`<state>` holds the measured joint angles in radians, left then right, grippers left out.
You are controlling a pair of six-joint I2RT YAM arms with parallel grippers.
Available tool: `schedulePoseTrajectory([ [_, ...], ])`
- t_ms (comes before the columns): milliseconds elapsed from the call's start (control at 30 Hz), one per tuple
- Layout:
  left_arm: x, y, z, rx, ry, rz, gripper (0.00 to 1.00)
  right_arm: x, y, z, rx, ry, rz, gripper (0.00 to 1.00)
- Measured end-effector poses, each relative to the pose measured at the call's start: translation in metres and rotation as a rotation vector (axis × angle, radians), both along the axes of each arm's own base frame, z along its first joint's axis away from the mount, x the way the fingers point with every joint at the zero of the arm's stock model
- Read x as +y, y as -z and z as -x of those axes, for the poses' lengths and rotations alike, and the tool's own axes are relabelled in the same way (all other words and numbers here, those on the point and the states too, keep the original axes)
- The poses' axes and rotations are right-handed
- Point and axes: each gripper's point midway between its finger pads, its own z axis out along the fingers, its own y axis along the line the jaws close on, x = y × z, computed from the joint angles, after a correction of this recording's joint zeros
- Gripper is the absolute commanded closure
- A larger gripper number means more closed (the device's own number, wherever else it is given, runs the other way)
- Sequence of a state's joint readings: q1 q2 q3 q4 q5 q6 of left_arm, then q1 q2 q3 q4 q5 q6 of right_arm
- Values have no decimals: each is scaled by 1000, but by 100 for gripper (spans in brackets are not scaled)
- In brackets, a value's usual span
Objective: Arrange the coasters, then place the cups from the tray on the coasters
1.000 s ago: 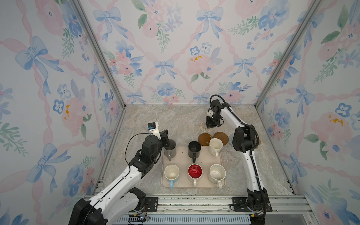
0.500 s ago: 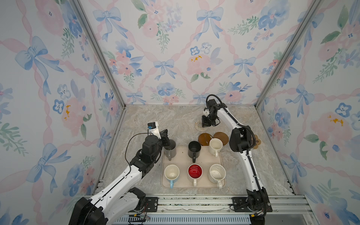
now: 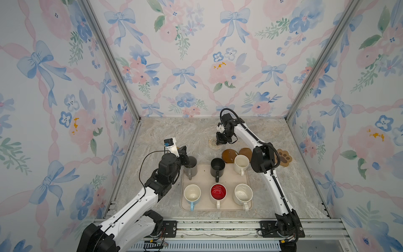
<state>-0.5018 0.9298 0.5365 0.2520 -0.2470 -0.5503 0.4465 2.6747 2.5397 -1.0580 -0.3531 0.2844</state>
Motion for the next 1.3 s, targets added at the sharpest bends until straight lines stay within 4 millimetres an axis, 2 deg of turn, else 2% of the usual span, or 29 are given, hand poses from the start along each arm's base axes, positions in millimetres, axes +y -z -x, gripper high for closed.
schedulePoseTrajectory([
  [300, 2, -1, 2, -9, -4, 4, 100, 38, 1, 25, 12, -87, -26, 95],
  [433, 3, -1, 2, -10, -9, 3, 100, 49, 0, 34, 19, -118, -31, 98],
  [1000, 7, 5, 3, -5, -25, -11, 100, 95, 2, 71, 56, -225, -87, 99],
  [1300, 7, 6, 3, -5, -26, -12, 100, 119, 2, 78, 62, -241, -156, 100],
])
